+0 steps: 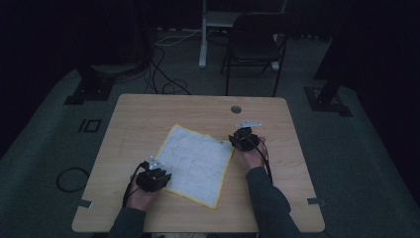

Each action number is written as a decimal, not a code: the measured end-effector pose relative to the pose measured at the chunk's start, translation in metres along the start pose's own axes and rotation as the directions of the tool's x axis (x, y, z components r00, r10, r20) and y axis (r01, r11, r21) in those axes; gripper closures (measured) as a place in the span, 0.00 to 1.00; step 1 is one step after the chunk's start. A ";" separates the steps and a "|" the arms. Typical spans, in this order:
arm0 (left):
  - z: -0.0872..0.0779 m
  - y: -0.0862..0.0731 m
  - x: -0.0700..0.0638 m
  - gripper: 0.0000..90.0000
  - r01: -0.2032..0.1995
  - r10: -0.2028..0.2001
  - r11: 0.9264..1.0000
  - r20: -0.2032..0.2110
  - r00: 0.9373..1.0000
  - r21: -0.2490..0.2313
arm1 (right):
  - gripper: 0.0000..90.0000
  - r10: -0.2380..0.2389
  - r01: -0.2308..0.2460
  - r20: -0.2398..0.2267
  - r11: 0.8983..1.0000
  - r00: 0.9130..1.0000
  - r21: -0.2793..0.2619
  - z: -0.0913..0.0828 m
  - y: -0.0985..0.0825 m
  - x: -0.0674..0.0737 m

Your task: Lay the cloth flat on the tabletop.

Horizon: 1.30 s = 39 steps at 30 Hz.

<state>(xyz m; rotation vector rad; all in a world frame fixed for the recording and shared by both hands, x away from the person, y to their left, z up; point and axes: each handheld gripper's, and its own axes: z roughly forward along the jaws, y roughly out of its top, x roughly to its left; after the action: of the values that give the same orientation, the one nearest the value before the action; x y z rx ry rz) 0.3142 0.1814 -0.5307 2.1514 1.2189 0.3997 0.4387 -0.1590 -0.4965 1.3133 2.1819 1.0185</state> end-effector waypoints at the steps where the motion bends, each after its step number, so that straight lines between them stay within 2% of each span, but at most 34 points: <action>1: 0.000 0.000 0.000 0.78 0.001 -0.001 1.000 0.000 1.000 0.002 | 0.74 0.000 0.000 0.004 1.000 1.000 -0.006 -0.003 0.000 0.001; 3: 0.000 0.001 0.000 0.78 0.005 -0.005 1.000 0.001 1.000 0.003 | 0.72 0.004 -0.004 0.007 1.000 1.000 -0.010 -0.005 -0.001 0.003; 5: 0.000 0.002 0.000 0.78 0.006 -0.006 1.000 0.002 1.000 0.003 | 0.68 0.005 -0.005 -0.038 1.000 0.999 -0.019 -0.013 -0.006 0.013; 7: 0.000 0.004 0.001 0.77 0.005 -0.005 1.000 0.008 1.000 -0.006 | 0.67 -0.029 0.028 -0.067 1.000 0.997 -0.013 -0.017 -0.013 0.024; 9: -0.001 0.009 0.003 0.77 -0.008 0.008 1.000 -0.005 1.000 -0.021 | 0.66 -0.067 0.066 -0.086 0.998 0.994 -0.018 -0.022 -0.022 0.036; 11: -0.003 0.015 0.008 0.77 -0.013 0.012 0.999 -0.019 1.000 -0.038 | 0.66 -0.086 0.084 -0.110 0.996 0.990 -0.019 -0.027 -0.033 0.048; 14: 0.000 0.026 0.019 0.77 -0.007 0.005 0.998 -0.040 0.999 -0.054 | 0.64 -0.123 0.124 -0.127 0.992 0.984 0.000 -0.029 -0.047 0.063; 19: 0.010 0.041 0.034 0.73 0.006 -0.010 0.998 -0.075 0.997 -0.065 | 0.62 -0.156 0.165 -0.176 0.986 0.972 0.038 -0.027 -0.065 0.085; 22: 0.018 0.047 0.040 0.74 -0.006 0.001 0.998 -0.086 0.996 -0.059 | 0.61 -0.187 0.202 -0.169 0.977 0.968 0.075 -0.021 -0.076 0.093; 23: 0.021 0.048 0.042 0.74 -0.009 0.004 0.999 -0.092 0.996 -0.049 | 0.61 -0.194 0.206 -0.164 0.977 0.967 0.062 -0.021 -0.079 0.094; 28: 0.031 0.042 0.044 0.78 -0.010 0.010 1.000 -0.100 0.995 0.003 | 0.61 -0.191 0.204 -0.162 0.977 0.968 0.066 -0.024 -0.080 0.088; 32: 0.029 0.037 0.044 0.79 0.003 -0.004 1.000 -0.079 0.997 -0.010 | 0.62 -0.188 0.200 -0.156 0.978 0.970 0.063 -0.024 -0.080 0.082; 37: 0.023 0.027 0.034 0.79 0.011 -0.013 1.000 -0.062 0.998 -0.023 | 0.61 -0.188 0.197 -0.123 0.978 0.974 0.064 -0.024 -0.080 0.073; 39: 0.020 0.022 0.029 0.79 0.024 -0.026 0.999 -0.053 0.998 -0.028 | 0.61 -0.169 0.178 -0.116 0.982 0.979 0.067 -0.024 -0.079 0.067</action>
<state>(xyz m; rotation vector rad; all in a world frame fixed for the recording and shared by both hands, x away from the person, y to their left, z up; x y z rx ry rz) 0.3547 0.1899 -0.5323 2.1126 1.2613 0.4630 0.3446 -0.1329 -0.5388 1.0984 2.3920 0.9683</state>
